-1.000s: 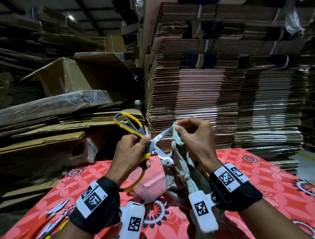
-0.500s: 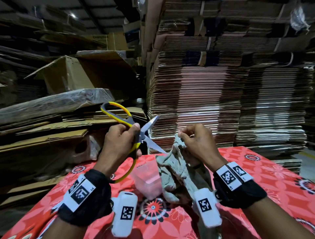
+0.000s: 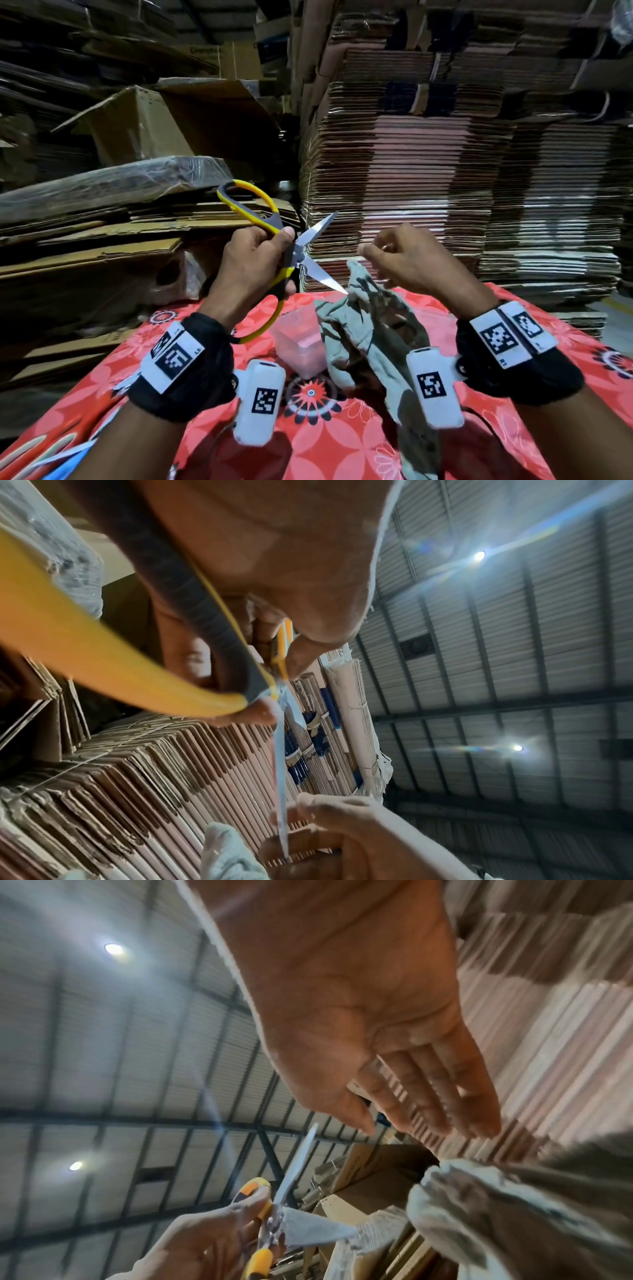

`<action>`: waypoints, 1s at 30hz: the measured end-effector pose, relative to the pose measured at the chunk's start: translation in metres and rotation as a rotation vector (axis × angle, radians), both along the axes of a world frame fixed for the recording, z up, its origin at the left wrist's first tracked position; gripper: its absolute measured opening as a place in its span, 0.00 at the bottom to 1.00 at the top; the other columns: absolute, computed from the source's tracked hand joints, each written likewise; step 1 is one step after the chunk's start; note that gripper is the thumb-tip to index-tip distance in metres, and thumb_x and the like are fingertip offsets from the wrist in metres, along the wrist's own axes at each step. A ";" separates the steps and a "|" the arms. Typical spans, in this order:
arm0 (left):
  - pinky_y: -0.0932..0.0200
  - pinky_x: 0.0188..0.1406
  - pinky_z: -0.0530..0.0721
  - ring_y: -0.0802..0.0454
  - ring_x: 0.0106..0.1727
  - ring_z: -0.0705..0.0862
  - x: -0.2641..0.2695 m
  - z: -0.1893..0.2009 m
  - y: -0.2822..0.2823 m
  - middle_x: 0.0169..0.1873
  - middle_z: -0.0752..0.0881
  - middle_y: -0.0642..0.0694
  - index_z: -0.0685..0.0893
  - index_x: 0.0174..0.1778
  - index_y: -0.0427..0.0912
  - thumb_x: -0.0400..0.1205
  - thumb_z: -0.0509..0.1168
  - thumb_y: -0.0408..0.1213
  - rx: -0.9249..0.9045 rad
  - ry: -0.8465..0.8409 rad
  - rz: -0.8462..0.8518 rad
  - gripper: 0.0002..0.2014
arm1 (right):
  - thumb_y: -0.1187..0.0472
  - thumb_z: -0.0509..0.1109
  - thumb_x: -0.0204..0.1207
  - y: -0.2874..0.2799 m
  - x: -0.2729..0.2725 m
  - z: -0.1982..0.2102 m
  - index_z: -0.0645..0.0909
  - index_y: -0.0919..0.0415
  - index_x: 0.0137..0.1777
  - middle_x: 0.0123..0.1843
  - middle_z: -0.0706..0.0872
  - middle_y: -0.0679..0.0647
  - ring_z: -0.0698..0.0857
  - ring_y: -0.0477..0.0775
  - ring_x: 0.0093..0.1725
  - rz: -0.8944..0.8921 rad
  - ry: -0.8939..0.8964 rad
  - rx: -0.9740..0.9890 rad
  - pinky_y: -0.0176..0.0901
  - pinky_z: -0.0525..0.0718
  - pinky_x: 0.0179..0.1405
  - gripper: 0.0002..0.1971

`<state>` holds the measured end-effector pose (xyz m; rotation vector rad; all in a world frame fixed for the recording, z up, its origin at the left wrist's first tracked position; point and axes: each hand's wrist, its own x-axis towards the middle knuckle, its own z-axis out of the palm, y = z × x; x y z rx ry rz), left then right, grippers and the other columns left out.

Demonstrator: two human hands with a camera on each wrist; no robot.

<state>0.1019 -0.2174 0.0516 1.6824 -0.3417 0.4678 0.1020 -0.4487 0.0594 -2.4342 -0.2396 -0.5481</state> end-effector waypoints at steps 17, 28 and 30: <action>0.56 0.21 0.80 0.40 0.20 0.85 -0.001 -0.002 -0.004 0.44 0.90 0.22 0.81 0.48 0.25 0.91 0.66 0.41 0.043 -0.012 -0.032 0.18 | 0.59 0.80 0.73 0.031 0.000 -0.039 0.84 0.53 0.64 0.60 0.84 0.55 0.86 0.60 0.60 -0.002 0.234 -0.597 0.44 0.83 0.50 0.19; 0.55 0.22 0.82 0.37 0.21 0.86 0.000 -0.002 -0.003 0.44 0.91 0.24 0.81 0.50 0.21 0.91 0.66 0.40 0.051 -0.027 -0.021 0.20 | 0.64 0.73 0.80 0.002 0.009 -0.013 0.81 0.47 0.53 0.41 0.85 0.52 0.84 0.48 0.35 0.025 0.015 -0.056 0.33 0.77 0.23 0.09; 0.56 0.21 0.82 0.37 0.21 0.86 0.000 -0.002 -0.003 0.43 0.90 0.23 0.82 0.50 0.22 0.91 0.66 0.40 0.061 -0.028 -0.016 0.19 | 0.59 0.82 0.74 0.000 0.009 -0.015 0.80 0.49 0.54 0.39 0.89 0.52 0.85 0.49 0.33 0.065 0.087 0.055 0.39 0.80 0.29 0.15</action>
